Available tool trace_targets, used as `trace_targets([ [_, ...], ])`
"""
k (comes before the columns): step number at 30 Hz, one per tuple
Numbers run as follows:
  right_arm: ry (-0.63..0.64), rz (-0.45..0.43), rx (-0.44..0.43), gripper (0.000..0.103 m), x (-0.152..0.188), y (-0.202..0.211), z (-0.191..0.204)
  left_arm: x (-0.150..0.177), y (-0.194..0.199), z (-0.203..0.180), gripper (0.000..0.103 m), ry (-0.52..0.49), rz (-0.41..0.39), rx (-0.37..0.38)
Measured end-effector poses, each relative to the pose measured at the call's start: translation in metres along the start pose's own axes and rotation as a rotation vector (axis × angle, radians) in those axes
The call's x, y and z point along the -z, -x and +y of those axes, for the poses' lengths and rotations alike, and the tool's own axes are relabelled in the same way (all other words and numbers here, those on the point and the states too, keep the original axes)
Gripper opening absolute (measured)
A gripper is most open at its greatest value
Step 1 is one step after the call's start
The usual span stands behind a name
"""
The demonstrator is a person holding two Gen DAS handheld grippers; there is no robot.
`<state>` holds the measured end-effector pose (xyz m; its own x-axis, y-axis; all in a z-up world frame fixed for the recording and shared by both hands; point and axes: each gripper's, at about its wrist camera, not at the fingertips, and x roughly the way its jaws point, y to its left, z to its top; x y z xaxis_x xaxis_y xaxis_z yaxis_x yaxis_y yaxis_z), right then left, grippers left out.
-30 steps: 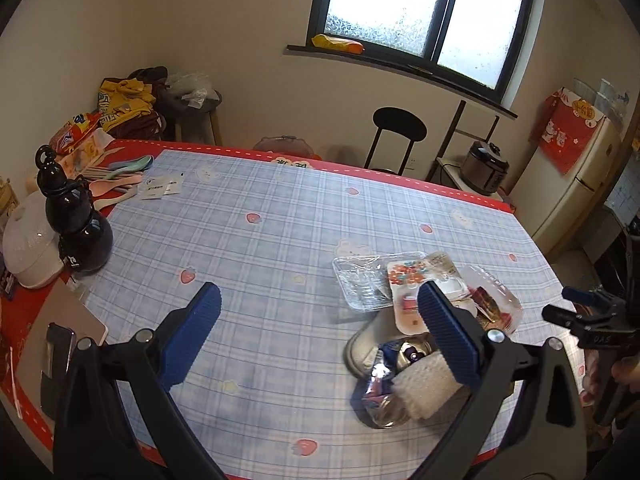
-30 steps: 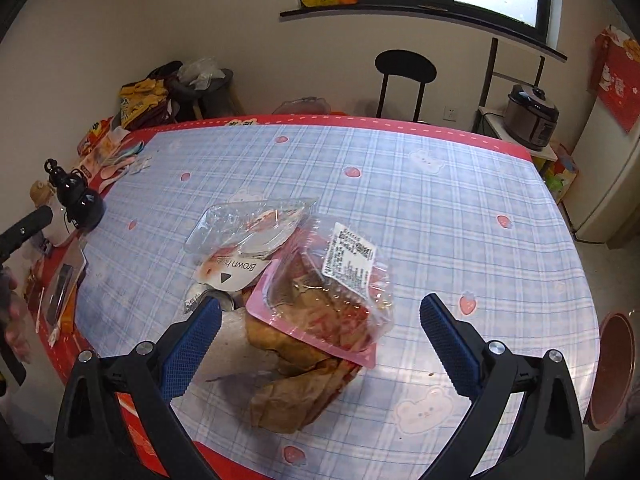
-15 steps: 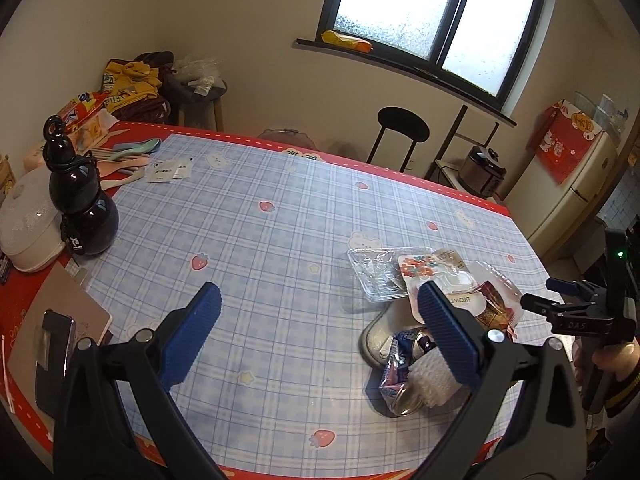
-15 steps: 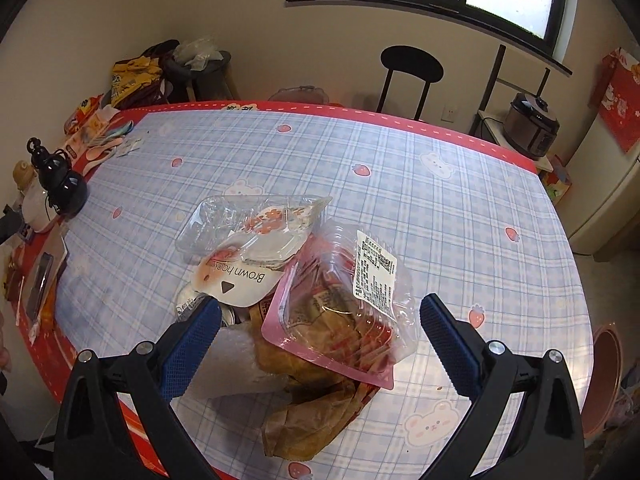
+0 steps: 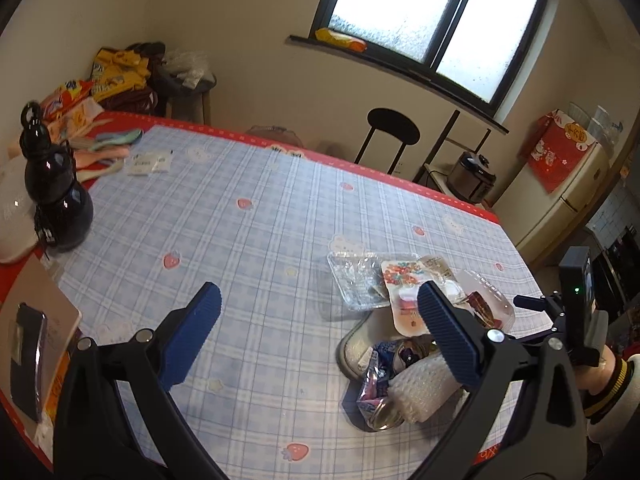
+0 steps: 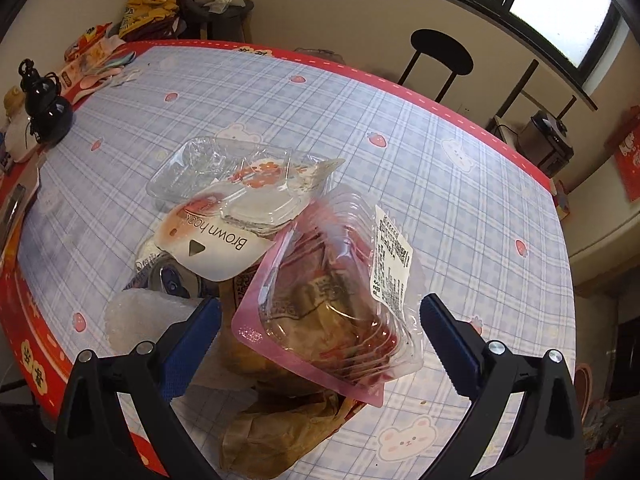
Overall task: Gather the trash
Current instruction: 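Return both tools to the table and grasp the pink-rimmed clear tray with the right gripper, then lift the clear tray with the right gripper while the left gripper grasps the bubble wrap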
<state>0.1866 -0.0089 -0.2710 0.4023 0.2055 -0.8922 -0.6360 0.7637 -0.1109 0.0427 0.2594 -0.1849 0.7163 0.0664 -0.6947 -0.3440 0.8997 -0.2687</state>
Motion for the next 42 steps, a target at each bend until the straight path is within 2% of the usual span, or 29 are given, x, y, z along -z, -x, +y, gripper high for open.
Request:
trace_targets([
  [3,-0.018,0.039,-0.016,0.098,0.001,-0.014,-0.005,0.007,-0.002,-0.001,0.097,0.001,0.015,0.009],
  [7,-0.070,0.050,-0.076,0.096,0.003,-0.023,-0.013,0.011,-0.002,-0.002,0.097,0.001,0.025,0.005],
  [15,-0.144,0.039,-0.153,0.087,0.004,-0.011,-0.030,0.010,0.003,-0.006,0.097,-0.029,0.028,0.017],
  [20,-0.234,-0.014,-0.190,0.081,0.012,0.014,-0.051,0.011,-0.004,-0.011,0.097,-0.043,0.043,0.047],
  [21,-0.248,-0.028,-0.188,0.074,0.014,0.020,-0.055,0.013,-0.007,-0.013,0.097,-0.047,0.048,0.057],
  [24,-0.282,-0.048,-0.175,0.066,0.019,0.030,-0.069,0.016,-0.016,-0.018,0.096,-0.053,0.070,0.083],
  [27,-0.318,-0.074,-0.133,0.066,0.027,0.038,-0.084,0.019,-0.023,-0.025,0.096,-0.074,0.086,0.103],
  [31,-0.398,-0.109,-0.123,0.065,0.040,0.044,-0.106,0.018,-0.021,-0.028,0.096,-0.086,0.079,0.114],
  [37,-0.584,-0.139,-0.184,0.064,0.069,0.043,-0.137,0.017,-0.021,-0.029,0.095,-0.101,0.083,0.124],
  [42,-0.693,-0.157,-0.200,0.064,0.092,0.043,-0.144,0.023,-0.028,-0.041,0.095,-0.151,0.113,0.195],
])
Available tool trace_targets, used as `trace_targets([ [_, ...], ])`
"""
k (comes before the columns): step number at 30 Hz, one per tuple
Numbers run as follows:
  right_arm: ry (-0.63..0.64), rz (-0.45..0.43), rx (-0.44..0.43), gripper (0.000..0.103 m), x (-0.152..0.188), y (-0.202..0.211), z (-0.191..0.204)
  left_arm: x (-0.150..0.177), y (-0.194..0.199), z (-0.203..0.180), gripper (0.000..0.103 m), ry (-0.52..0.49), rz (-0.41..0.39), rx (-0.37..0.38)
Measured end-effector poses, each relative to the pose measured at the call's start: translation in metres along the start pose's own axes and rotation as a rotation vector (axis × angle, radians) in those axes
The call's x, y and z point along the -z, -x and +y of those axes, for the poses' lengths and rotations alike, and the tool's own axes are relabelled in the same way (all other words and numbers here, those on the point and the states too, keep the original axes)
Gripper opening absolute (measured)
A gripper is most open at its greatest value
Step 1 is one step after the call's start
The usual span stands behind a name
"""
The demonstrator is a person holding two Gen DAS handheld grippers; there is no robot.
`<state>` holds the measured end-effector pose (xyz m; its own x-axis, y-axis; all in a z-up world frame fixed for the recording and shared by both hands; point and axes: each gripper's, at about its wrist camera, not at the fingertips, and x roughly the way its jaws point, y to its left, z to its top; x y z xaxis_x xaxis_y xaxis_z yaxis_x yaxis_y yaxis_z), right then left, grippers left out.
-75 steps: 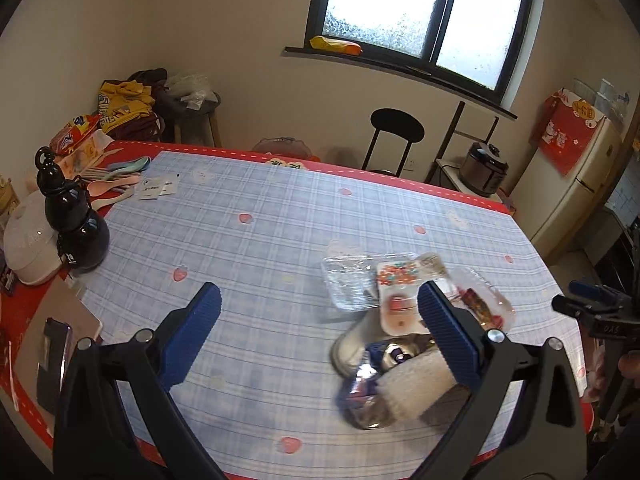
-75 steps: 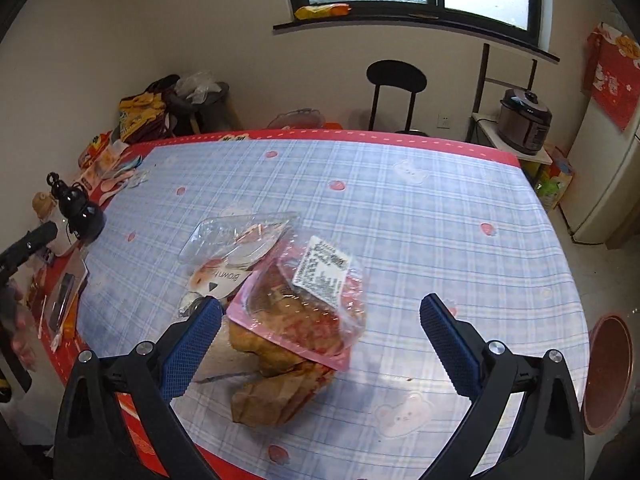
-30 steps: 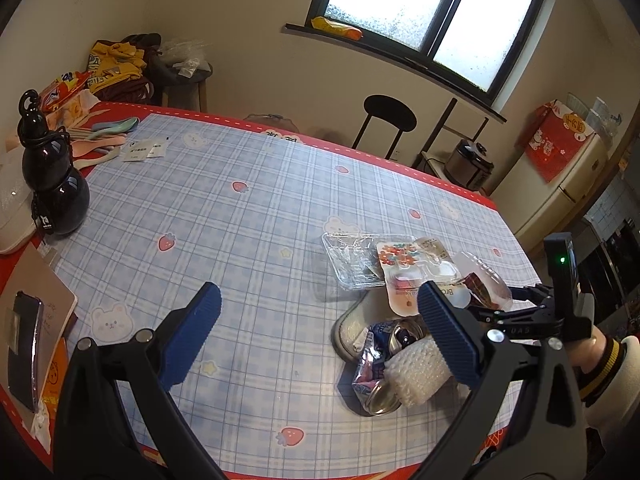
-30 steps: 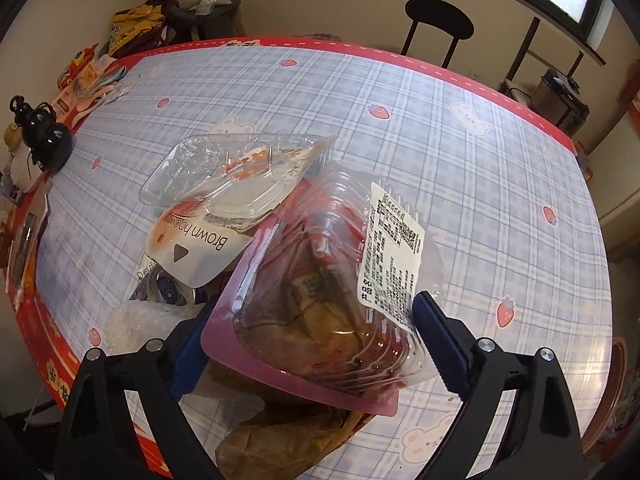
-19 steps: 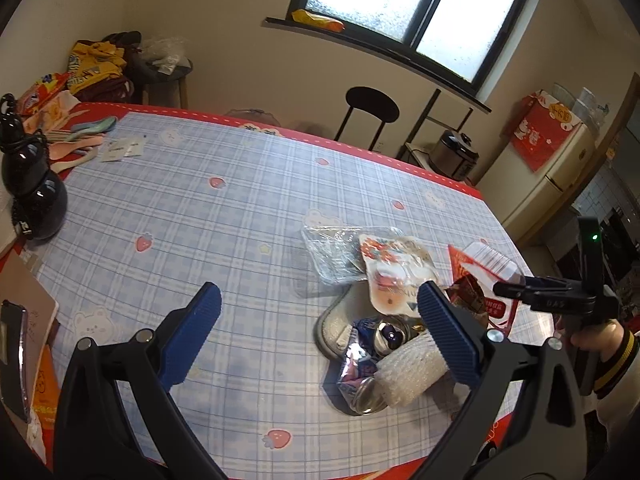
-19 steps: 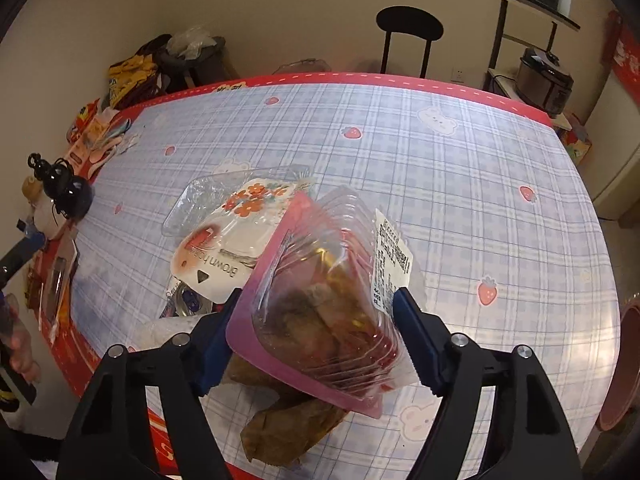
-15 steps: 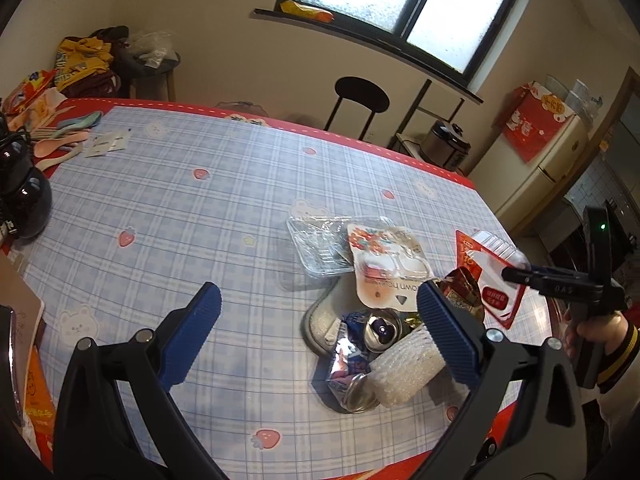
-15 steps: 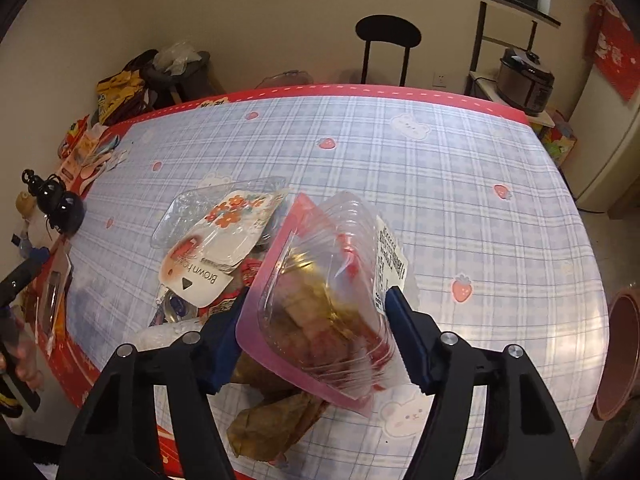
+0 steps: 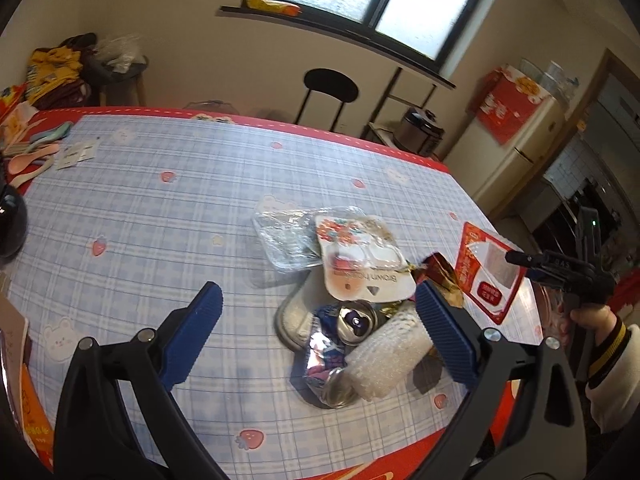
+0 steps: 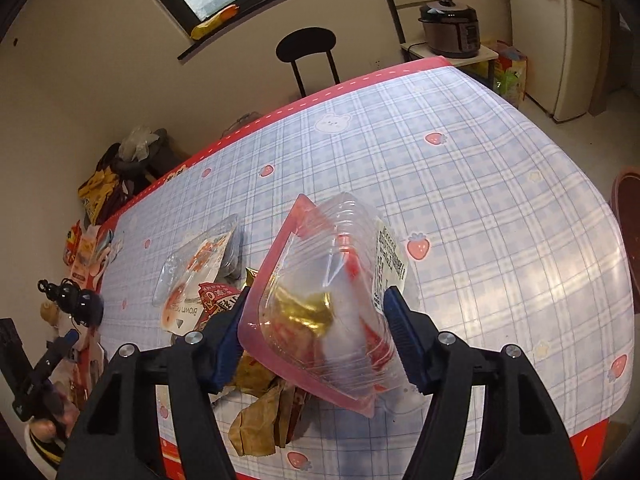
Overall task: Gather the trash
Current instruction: 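Lift the clear tray with the right gripper while the left gripper grasps the bubble wrap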
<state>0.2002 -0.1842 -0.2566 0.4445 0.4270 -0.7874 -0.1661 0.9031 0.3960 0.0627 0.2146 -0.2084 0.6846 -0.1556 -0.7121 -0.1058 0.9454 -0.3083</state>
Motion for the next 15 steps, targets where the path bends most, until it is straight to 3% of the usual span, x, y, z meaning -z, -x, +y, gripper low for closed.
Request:
trace_targets([
  [9,-0.022,-0.027,-0.029,0.064,0.014,0.007,-0.003,0.021,-0.037,-0.036,0.093,-0.140,0.102,0.073],
  [15,0.015,-0.013,-0.061,0.064,0.024,0.015,-0.004,0.051,-0.071,-0.067,0.087,-0.243,0.177,0.050],
])
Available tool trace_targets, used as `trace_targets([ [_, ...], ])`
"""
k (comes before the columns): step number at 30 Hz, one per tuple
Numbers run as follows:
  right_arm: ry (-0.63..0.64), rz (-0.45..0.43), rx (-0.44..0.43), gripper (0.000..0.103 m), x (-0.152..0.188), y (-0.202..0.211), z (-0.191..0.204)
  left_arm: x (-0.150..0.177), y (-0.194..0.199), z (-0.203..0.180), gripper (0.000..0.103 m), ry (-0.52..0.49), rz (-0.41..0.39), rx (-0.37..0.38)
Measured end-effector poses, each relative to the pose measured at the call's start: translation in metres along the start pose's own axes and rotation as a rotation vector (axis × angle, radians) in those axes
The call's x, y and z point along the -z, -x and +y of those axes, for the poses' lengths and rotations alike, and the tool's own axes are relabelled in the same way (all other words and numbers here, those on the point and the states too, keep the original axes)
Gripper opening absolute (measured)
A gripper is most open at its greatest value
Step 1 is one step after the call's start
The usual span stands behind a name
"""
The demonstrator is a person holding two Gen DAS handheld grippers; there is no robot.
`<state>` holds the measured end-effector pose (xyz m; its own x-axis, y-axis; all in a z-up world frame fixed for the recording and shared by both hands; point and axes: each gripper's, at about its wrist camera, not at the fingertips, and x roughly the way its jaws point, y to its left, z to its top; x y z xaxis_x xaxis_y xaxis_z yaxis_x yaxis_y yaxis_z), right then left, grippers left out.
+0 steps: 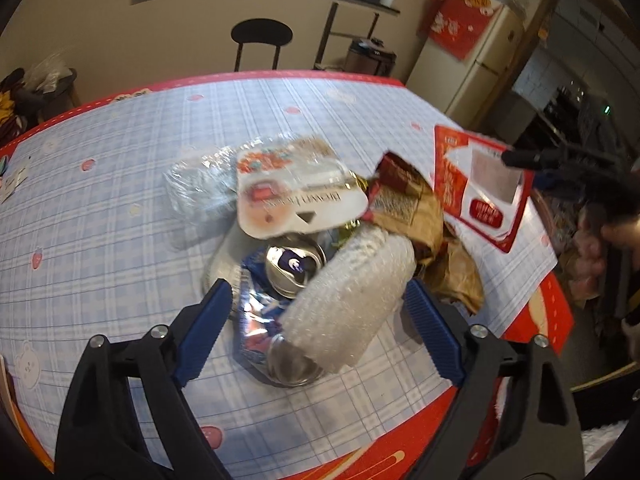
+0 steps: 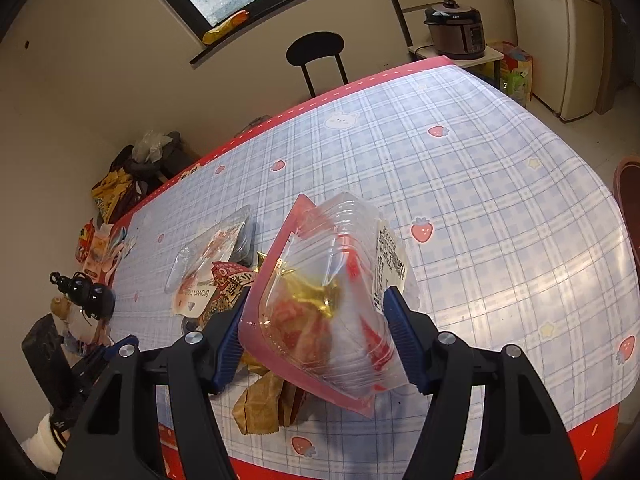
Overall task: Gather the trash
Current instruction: 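Lift the clear tray with the right gripper while the left gripper grasps the bubble wrap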
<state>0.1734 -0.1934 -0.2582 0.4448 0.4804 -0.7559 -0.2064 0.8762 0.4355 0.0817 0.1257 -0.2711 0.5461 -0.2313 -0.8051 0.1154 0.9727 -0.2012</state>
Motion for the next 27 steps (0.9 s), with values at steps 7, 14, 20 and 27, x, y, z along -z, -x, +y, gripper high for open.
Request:
trace_targets([
  [7,0.024,0.011,-0.009,0.064,0.000,0.014,-0.020,0.011,-0.040,-0.018,0.086,-0.023,0.043,-0.076],
  [14,0.062,0.026,-0.029,0.064,-0.003,0.032,-0.043,0.017,-0.051,-0.023,0.086,0.025,0.052,-0.123],
  [20,0.074,0.053,-0.057,0.064,-0.007,0.035,-0.060,0.020,-0.051,-0.030,0.045,0.073,0.066,-0.164],
  [27,0.123,0.080,-0.110,0.064,-0.023,0.034,-0.065,0.027,-0.013,-0.042,0.036,0.164,0.017,-0.210],
])
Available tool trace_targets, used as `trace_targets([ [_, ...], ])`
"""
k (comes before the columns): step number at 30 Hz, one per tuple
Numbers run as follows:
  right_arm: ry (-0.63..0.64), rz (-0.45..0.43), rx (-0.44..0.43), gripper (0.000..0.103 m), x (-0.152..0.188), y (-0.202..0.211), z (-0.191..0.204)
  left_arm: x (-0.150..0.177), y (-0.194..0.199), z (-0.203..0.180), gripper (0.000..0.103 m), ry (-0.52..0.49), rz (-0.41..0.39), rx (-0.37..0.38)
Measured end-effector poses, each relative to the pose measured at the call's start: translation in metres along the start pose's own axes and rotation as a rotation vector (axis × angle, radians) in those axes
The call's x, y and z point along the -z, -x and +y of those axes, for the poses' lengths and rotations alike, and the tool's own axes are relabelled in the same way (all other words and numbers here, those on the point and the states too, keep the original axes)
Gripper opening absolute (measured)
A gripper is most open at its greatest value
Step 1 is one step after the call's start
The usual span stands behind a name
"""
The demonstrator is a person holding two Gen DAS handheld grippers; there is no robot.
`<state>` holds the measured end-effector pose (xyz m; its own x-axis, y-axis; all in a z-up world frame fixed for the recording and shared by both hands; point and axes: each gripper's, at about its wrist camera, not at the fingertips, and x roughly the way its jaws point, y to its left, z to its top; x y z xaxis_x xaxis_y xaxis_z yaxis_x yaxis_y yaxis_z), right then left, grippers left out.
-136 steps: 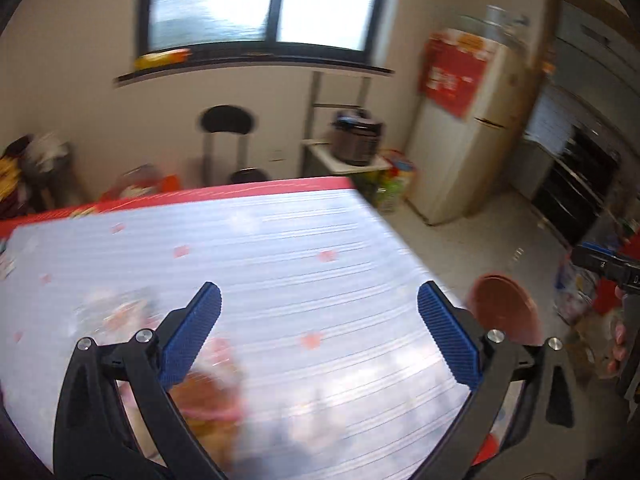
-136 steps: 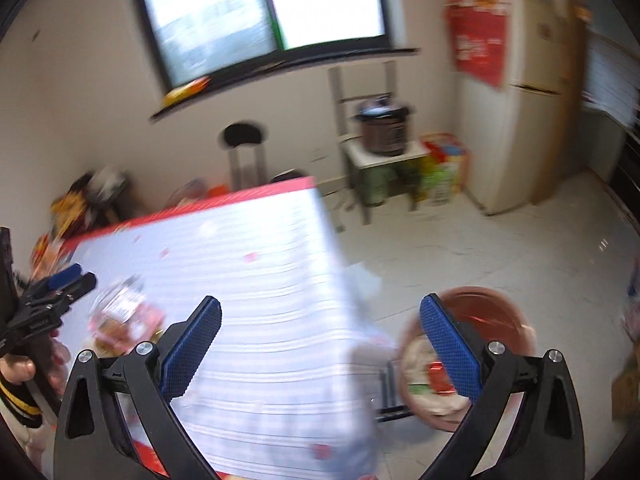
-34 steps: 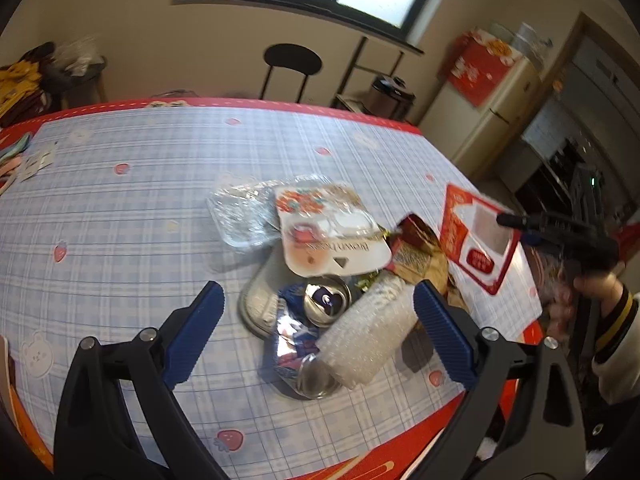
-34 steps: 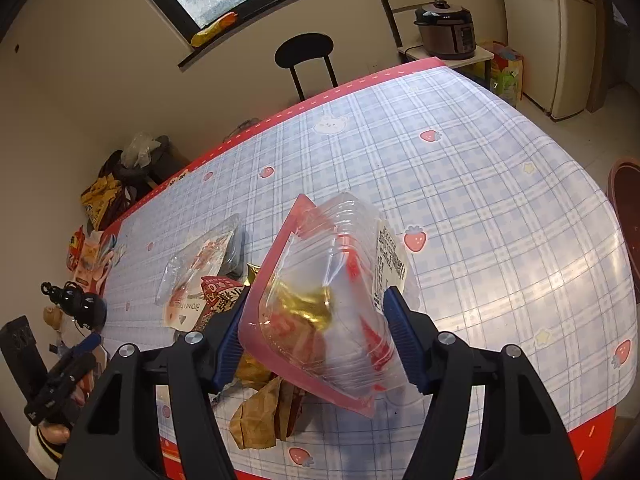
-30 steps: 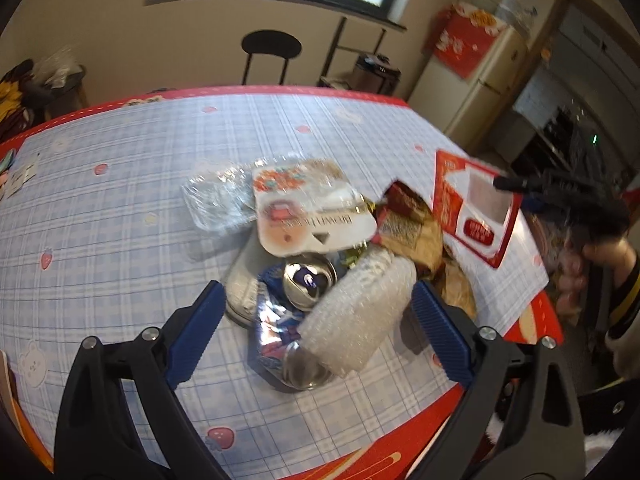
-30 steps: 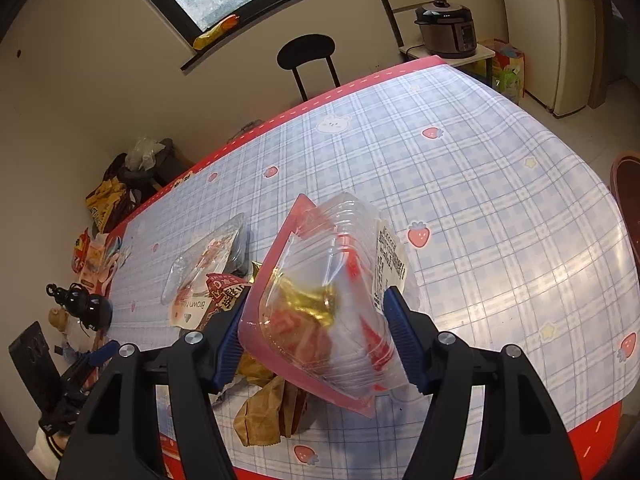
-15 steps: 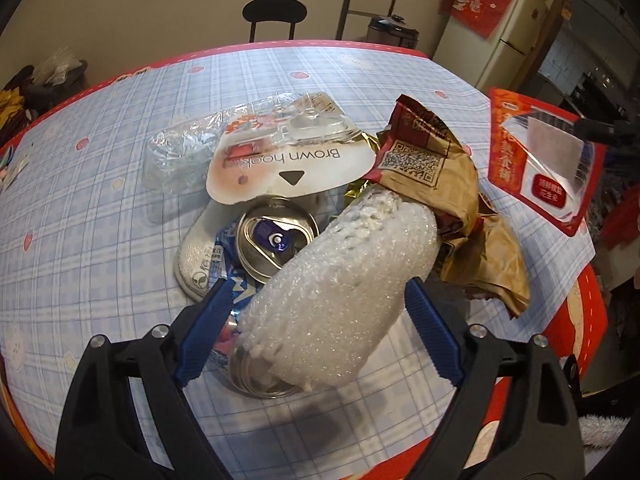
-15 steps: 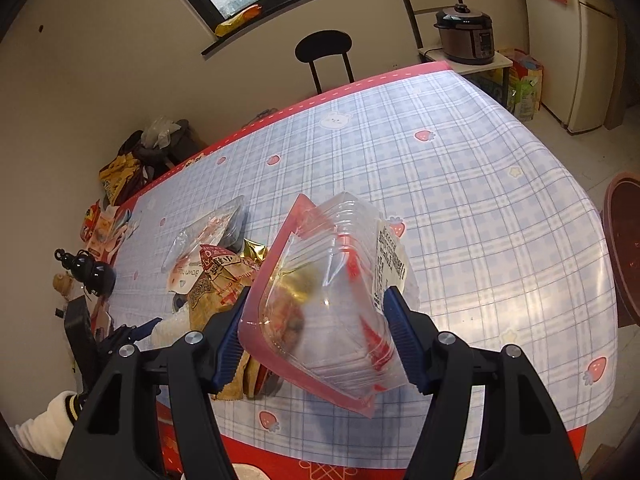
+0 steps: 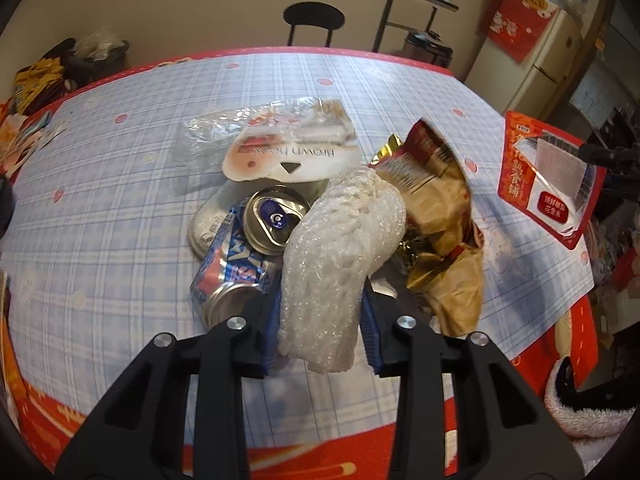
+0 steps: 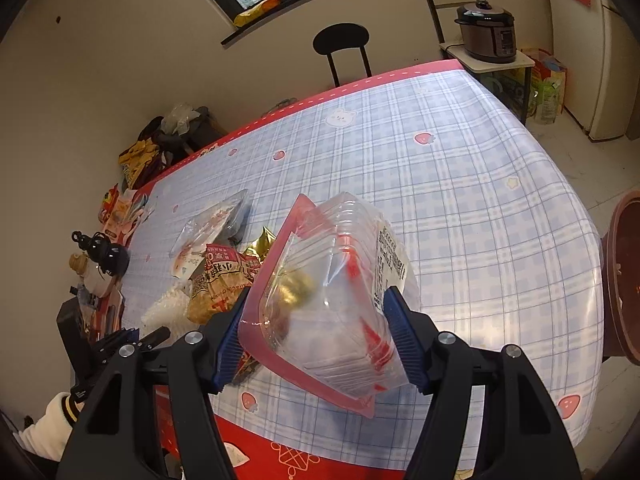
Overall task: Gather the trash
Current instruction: 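Lift the clear tray with the right gripper while the left gripper grasps the bubble wrap, then drop the clear tray into the bin with the right gripper while the left gripper carries bubble wrap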
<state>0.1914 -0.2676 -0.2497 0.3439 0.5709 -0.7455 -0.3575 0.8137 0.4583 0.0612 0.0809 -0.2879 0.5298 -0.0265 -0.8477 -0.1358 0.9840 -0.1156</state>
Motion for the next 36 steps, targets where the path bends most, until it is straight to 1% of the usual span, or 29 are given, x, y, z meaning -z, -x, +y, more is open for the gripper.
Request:
trace_targets([
  [6,0.049,0.023,-0.068,0.064,-0.013,-0.005,0.000,0.012,0.044,-0.005,0.036,0.118,-0.072,-0.047],
  [10,0.076,0.018,-0.110,0.064,-0.021,-0.005,-0.001,0.016,0.070,-0.014,0.035,0.157,-0.133,-0.086],
  [14,0.070,0.032,-0.150,0.064,-0.025,-0.005,-0.009,0.014,0.094,-0.022,0.035,0.207,-0.182,-0.115],
  [17,0.070,0.025,-0.164,0.064,-0.029,0.000,-0.016,0.006,0.106,-0.029,0.035,0.217,-0.214,-0.128],
  [20,0.072,-0.004,-0.170,0.064,-0.035,0.013,-0.028,-0.008,0.110,-0.043,0.035,0.205,-0.237,-0.136],
  [23,0.051,-0.034,-0.160,0.064,-0.040,0.030,-0.048,-0.026,0.108,-0.063,0.035,0.185,-0.255,-0.116],
  [27,-0.005,-0.090,-0.098,0.064,-0.043,0.063,-0.098,-0.053,0.095,-0.098,0.035,0.134,-0.265,-0.069],
  [29,-0.042,-0.123,-0.051,0.064,-0.044,0.082,-0.127,-0.069,0.085,-0.122,0.036,0.103,-0.265,-0.029],
  [33,-0.118,-0.188,0.084,0.064,-0.038,0.127,-0.195,-0.096,0.060,-0.166,0.036,0.040,-0.251,0.043],
  [36,-0.180,-0.216,0.191,0.065,-0.028,0.155,-0.245,-0.110,0.043,-0.197,0.036,0.002,-0.240,0.084],
])
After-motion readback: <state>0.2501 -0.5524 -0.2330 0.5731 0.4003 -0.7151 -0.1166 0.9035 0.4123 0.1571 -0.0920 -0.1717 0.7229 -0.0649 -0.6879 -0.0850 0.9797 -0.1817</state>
